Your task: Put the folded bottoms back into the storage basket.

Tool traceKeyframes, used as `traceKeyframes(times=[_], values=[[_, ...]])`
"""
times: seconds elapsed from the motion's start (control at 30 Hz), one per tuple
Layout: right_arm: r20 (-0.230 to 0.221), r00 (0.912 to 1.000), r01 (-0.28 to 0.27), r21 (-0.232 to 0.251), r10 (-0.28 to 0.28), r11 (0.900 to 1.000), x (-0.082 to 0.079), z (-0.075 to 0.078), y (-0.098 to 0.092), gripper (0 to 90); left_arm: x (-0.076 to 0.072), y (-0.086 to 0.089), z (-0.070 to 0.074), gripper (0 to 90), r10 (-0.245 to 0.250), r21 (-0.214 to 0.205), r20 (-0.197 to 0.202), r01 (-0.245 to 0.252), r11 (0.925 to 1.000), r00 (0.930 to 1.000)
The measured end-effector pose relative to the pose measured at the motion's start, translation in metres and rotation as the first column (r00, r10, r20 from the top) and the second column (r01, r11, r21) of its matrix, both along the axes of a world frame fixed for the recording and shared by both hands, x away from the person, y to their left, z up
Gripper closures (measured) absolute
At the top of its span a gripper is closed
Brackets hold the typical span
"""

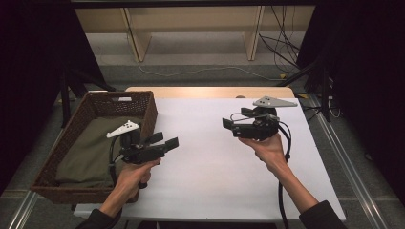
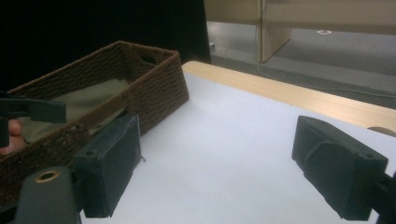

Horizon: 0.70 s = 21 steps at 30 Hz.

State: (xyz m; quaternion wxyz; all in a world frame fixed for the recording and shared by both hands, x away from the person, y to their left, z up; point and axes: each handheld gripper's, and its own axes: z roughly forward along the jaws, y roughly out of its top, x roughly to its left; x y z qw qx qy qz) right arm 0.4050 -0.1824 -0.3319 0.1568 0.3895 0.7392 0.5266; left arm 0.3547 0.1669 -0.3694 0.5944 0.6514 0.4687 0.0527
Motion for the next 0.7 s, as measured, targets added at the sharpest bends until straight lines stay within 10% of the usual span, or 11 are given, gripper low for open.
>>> traceKeyframes(times=[0.7], values=[[0.031, 0.9993, -0.020, 0.016, 0.019, 0.9997, -0.033, -0.026, -0.010, 17.0, -0.008, -0.012, -0.014, 16.9, -0.026, 0.062, 0.069, 0.022, 0.9978, 0.9973]])
